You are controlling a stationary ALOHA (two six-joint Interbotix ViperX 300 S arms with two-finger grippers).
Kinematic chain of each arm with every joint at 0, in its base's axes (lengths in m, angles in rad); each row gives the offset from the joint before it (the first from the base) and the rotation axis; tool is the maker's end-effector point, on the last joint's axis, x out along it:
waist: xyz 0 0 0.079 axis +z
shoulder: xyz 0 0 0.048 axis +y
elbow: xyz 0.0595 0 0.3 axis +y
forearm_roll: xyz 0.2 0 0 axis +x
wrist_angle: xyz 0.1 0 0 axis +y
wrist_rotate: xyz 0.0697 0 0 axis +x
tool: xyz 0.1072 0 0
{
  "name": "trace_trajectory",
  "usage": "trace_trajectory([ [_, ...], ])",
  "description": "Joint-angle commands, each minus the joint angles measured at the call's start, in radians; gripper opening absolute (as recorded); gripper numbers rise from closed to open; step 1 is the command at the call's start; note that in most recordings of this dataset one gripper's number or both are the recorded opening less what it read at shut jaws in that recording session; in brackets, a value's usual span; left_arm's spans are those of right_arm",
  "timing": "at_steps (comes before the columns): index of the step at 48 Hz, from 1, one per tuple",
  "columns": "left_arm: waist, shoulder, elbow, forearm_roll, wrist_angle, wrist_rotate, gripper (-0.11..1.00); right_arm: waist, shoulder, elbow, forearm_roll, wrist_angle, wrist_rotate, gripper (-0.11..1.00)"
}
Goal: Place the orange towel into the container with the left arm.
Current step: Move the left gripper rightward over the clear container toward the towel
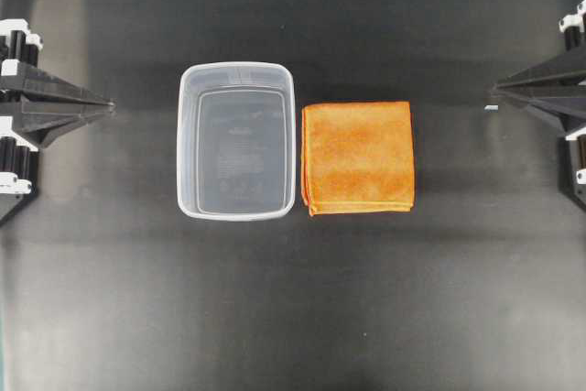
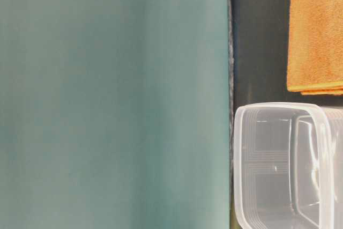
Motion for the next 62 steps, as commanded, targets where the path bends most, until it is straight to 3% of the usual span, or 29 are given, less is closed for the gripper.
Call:
trace_trajectory([
  [1, -0.002, 0.008, -0.034, 0.040, 0.029, -0.028, 0.06, 0.003, 0.008, -0.017, 0.006, -0.008, 0.009, 0.01],
  [4, 0.000, 0.020, -0.055, 0.040, 0.072, -0.048, 0.04, 0.003, 0.009, -0.014, 0.015, -0.002, 0.012, 0.07],
  [9, -0.006, 0.054, -0.109, 0.040, 0.161, -0.072, 0.01, 0.003, 0.011, -0.012, 0.017, 0.012, 0.034, 0.00],
  [30, -0.018, 0.319, -0.410, 0.041, 0.508, -0.058, 0.01, -0.006, 0.003, -0.012, 0.017, 0.232, 0.094, 0.03],
  [36, -0.021, 0.396, -0.477, 0.041, 0.563, -0.058, 0.01, -0.011, 0.002, -0.012, 0.018, 0.256, 0.094, 0.20],
  [45, -0.021, 0.503, -0.561, 0.041, 0.629, -0.058, 0.04, -0.009, -0.002, -0.009, 0.017, 0.261, 0.094, 0.68],
  [50, -0.021, 0.571, -0.624, 0.041, 0.669, -0.057, 0.16, -0.009, -0.006, -0.009, 0.017, 0.272, 0.094, 0.77],
  [58, -0.021, 0.686, -0.750, 0.043, 0.756, -0.048, 0.64, -0.009, -0.031, -0.009, 0.017, 0.272, 0.087, 0.75],
  [62, -0.021, 0.758, -0.824, 0.043, 0.792, -0.011, 0.83, -0.009, -0.054, -0.009, 0.017, 0.273, 0.084, 0.75],
])
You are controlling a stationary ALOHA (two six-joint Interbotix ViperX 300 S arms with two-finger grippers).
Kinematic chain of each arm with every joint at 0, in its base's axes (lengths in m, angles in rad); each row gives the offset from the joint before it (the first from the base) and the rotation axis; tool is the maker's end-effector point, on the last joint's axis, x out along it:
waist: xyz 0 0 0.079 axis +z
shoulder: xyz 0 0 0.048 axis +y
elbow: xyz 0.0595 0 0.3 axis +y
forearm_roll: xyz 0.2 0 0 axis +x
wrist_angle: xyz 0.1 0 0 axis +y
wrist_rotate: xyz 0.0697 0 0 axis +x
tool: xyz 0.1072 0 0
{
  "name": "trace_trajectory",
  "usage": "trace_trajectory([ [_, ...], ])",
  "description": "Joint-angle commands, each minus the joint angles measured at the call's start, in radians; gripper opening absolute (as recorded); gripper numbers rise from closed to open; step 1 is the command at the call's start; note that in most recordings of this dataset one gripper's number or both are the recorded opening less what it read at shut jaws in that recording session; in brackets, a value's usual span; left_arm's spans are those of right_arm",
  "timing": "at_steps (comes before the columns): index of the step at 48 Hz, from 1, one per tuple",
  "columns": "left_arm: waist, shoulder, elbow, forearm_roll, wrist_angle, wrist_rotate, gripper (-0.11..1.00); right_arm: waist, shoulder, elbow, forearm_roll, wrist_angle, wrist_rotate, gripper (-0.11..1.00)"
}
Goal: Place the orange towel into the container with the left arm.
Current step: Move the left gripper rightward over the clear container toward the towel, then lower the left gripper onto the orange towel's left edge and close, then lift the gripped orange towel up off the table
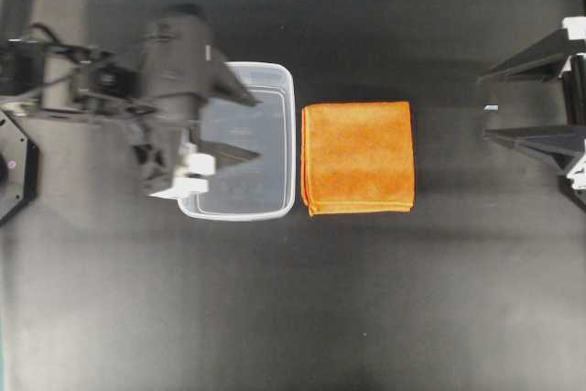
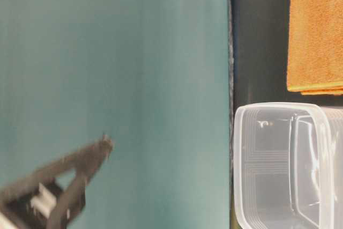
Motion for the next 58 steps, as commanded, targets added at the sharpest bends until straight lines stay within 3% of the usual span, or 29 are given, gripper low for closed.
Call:
trace_trajectory([
  [1, -0.002, 0.081, -0.123, 0.005, 0.044, 0.041, 0.86, -0.002, -0.018, -0.011, 0.003, -0.003, -0.005, 0.75],
  [11, 0.018, 0.314, -0.313, 0.005, 0.192, 0.117, 0.88, -0.002, -0.095, -0.003, 0.002, 0.037, -0.011, 0.75],
  [25, 0.038, 0.606, -0.506, 0.005, 0.261, 0.117, 0.88, -0.003, -0.178, -0.012, 0.000, 0.121, -0.011, 0.74],
  [40, 0.046, 0.784, -0.566, 0.005, 0.258, 0.117, 0.88, -0.002, -0.207, -0.012, 0.002, 0.150, -0.008, 0.74],
  [58, 0.034, 0.864, -0.581, 0.005, 0.219, 0.120, 0.87, -0.002, -0.207, -0.012, 0.002, 0.155, -0.003, 0.74],
])
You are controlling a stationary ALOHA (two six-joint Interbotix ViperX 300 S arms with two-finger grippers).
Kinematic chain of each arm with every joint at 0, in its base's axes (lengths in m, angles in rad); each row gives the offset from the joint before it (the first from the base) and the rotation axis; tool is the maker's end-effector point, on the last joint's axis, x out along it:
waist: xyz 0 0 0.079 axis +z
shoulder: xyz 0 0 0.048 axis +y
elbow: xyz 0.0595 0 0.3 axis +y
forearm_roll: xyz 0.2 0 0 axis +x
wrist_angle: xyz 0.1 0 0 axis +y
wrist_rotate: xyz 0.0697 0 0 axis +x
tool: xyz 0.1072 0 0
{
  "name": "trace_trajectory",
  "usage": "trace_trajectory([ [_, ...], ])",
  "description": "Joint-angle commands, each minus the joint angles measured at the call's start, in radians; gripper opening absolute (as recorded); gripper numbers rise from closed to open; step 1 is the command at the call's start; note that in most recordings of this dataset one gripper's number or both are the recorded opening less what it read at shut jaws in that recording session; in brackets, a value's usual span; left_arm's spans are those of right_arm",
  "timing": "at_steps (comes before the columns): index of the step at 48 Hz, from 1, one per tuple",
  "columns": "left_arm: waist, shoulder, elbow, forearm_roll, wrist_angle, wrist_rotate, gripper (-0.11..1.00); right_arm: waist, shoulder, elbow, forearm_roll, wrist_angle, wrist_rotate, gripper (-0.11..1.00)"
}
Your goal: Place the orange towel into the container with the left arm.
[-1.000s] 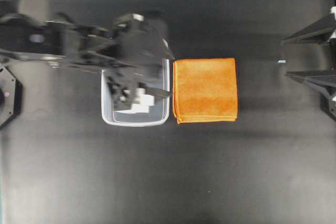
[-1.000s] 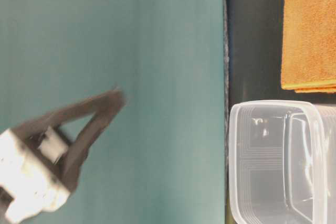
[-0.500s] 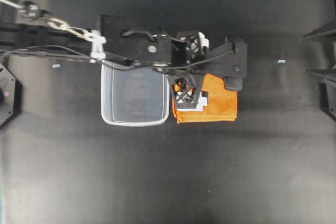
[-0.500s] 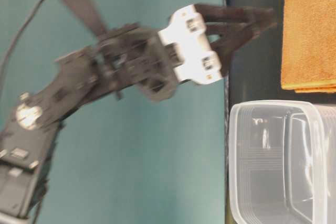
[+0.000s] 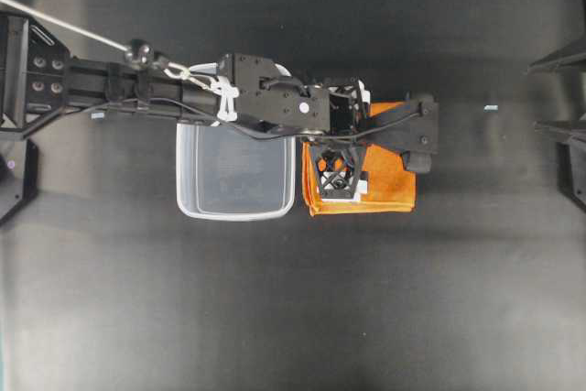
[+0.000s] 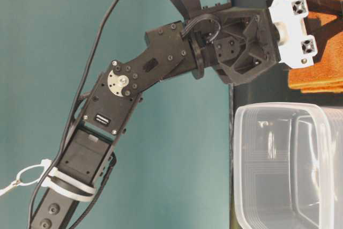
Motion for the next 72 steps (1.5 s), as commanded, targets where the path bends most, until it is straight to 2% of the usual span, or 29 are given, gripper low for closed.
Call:
trace_trajectory([
  [1, -0.009, 0.011, -0.002, 0.003, -0.012, -0.003, 0.87, -0.002, 0.005, -0.015, 0.003, -0.002, 0.003, 0.74],
  [5, -0.006, 0.009, 0.006, 0.003, -0.009, -0.003, 0.82, 0.000, 0.006, -0.015, 0.003, 0.003, 0.003, 0.74],
  [8, -0.008, 0.009, 0.009, 0.003, -0.005, -0.003, 0.74, 0.000, 0.005, -0.014, 0.003, 0.003, 0.003, 0.74],
  [10, -0.009, 0.008, 0.009, 0.003, 0.000, 0.003, 0.66, 0.000, 0.006, -0.014, 0.003, 0.002, 0.003, 0.74],
  [18, -0.018, -0.021, -0.002, 0.003, 0.017, 0.006, 0.19, 0.000, 0.005, -0.012, 0.003, 0.003, 0.003, 0.72],
  [21, -0.018, -0.043, -0.005, 0.003, 0.018, 0.006, 0.07, 0.000, 0.005, -0.014, 0.003, 0.003, 0.003, 0.72],
  [35, -0.011, -0.270, -0.012, 0.003, 0.057, 0.028, 0.06, 0.000, 0.002, -0.012, 0.003, 0.002, 0.003, 0.72],
  [44, -0.002, -0.439, 0.031, 0.003, 0.190, 0.046, 0.06, -0.002, -0.003, -0.014, 0.003, 0.000, 0.003, 0.72],
  [49, 0.011, -0.522, 0.107, 0.003, 0.291, 0.044, 0.06, 0.000, -0.005, -0.014, 0.003, 0.000, 0.005, 0.72],
  [55, 0.009, -0.606, 0.218, 0.003, 0.339, 0.037, 0.06, 0.000, -0.006, -0.014, 0.003, -0.003, 0.006, 0.72],
  [63, 0.000, -0.704, 0.357, 0.003, 0.308, 0.029, 0.06, 0.000, -0.005, -0.011, 0.003, -0.005, 0.006, 0.72],
  [72, 0.015, -0.750, 0.442, 0.003, 0.236, 0.031, 0.06, 0.000, -0.006, -0.011, 0.003, -0.005, 0.006, 0.72],
])
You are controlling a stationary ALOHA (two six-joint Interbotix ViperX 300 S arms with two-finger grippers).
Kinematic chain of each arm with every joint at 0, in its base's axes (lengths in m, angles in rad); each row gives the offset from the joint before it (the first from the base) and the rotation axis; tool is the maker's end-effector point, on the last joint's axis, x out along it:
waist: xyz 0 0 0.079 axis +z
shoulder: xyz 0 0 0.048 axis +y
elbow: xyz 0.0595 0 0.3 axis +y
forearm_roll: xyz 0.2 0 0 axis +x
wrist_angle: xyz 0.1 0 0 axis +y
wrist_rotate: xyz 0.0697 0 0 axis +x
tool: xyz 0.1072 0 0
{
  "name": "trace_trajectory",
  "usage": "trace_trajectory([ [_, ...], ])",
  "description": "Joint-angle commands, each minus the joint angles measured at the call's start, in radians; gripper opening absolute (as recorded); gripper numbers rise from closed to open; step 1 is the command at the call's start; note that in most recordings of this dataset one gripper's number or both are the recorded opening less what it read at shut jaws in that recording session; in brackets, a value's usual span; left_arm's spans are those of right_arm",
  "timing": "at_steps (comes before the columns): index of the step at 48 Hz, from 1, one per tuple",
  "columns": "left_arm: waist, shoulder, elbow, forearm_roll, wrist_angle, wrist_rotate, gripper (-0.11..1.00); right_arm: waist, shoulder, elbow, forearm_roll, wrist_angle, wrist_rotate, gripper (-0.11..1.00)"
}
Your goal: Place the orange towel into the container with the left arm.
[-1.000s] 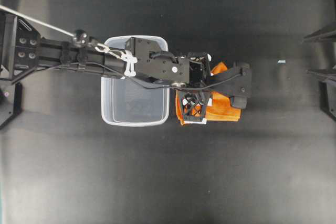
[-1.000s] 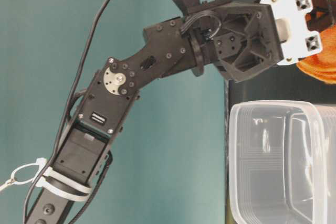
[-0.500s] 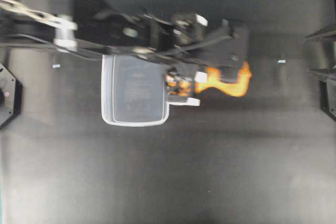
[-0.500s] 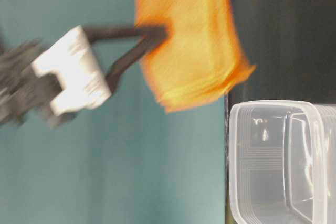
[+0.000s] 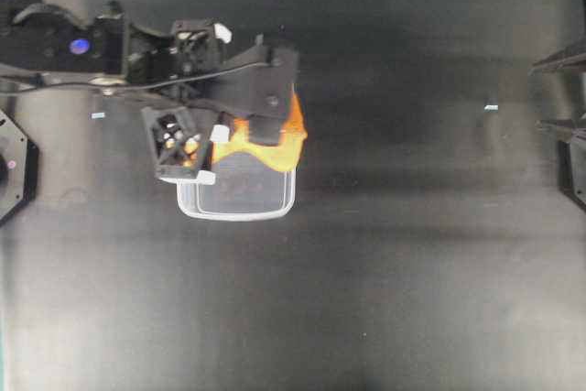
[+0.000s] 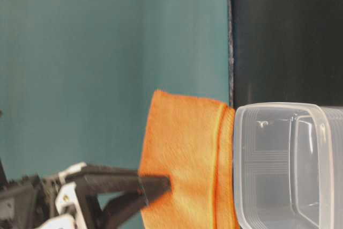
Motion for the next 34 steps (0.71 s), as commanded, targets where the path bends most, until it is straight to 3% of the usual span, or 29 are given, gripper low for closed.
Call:
trace_trajectory([
  [1, 0.015, -0.034, 0.015, 0.003, -0.044, 0.000, 0.06, 0.000, 0.008, -0.011, 0.002, -0.011, 0.002, 0.72],
  [8, 0.018, -0.023, 0.040, 0.003, -0.103, 0.002, 0.06, 0.000, 0.008, -0.011, 0.003, -0.012, 0.003, 0.72],
  [27, 0.023, 0.031, 0.055, 0.003, -0.115, -0.006, 0.08, 0.000, 0.008, -0.009, 0.003, -0.012, 0.003, 0.72],
  [29, 0.025, 0.031, 0.055, 0.003, -0.117, -0.006, 0.12, 0.000, 0.008, -0.009, 0.003, -0.012, 0.003, 0.72],
  [34, 0.026, 0.026, 0.055, 0.003, -0.121, -0.020, 0.43, 0.000, 0.008, -0.009, 0.003, -0.012, 0.005, 0.72],
])
